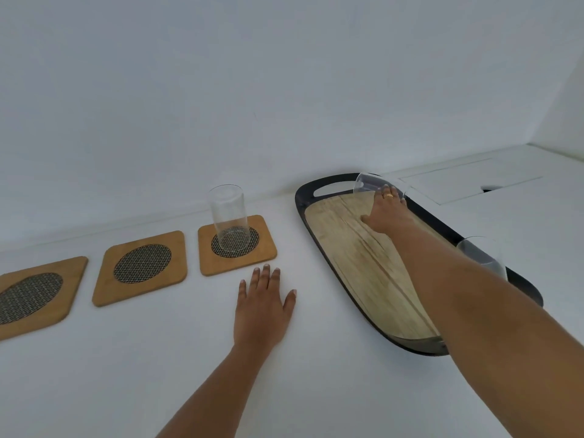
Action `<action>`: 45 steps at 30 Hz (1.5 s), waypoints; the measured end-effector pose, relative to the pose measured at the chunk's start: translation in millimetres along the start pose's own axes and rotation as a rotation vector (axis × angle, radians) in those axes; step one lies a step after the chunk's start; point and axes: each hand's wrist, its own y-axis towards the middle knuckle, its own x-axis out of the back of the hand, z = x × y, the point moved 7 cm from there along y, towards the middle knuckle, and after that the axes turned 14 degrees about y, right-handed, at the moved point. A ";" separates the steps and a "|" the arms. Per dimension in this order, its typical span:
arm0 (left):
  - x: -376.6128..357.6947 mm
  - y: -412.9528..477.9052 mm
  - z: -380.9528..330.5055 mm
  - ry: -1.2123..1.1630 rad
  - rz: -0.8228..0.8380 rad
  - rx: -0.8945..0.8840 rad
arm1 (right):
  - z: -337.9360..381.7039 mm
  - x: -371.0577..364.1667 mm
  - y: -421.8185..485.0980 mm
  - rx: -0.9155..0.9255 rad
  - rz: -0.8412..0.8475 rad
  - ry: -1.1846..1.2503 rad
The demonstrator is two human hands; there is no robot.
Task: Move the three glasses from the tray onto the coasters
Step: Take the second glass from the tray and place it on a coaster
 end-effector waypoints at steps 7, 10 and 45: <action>0.6 -0.2 0.9 -0.019 -0.018 0.010 | -5.2 0.3 16.0 -0.011 0.008 -0.063; 0.9 -1.2 1.2 -0.031 -0.018 0.012 | -6.7 -0.3 20.4 -0.019 0.012 -0.062; 2.4 -1.0 1.9 -0.053 -0.015 0.021 | 28.9 -9.1 -5.5 0.056 -0.196 -0.153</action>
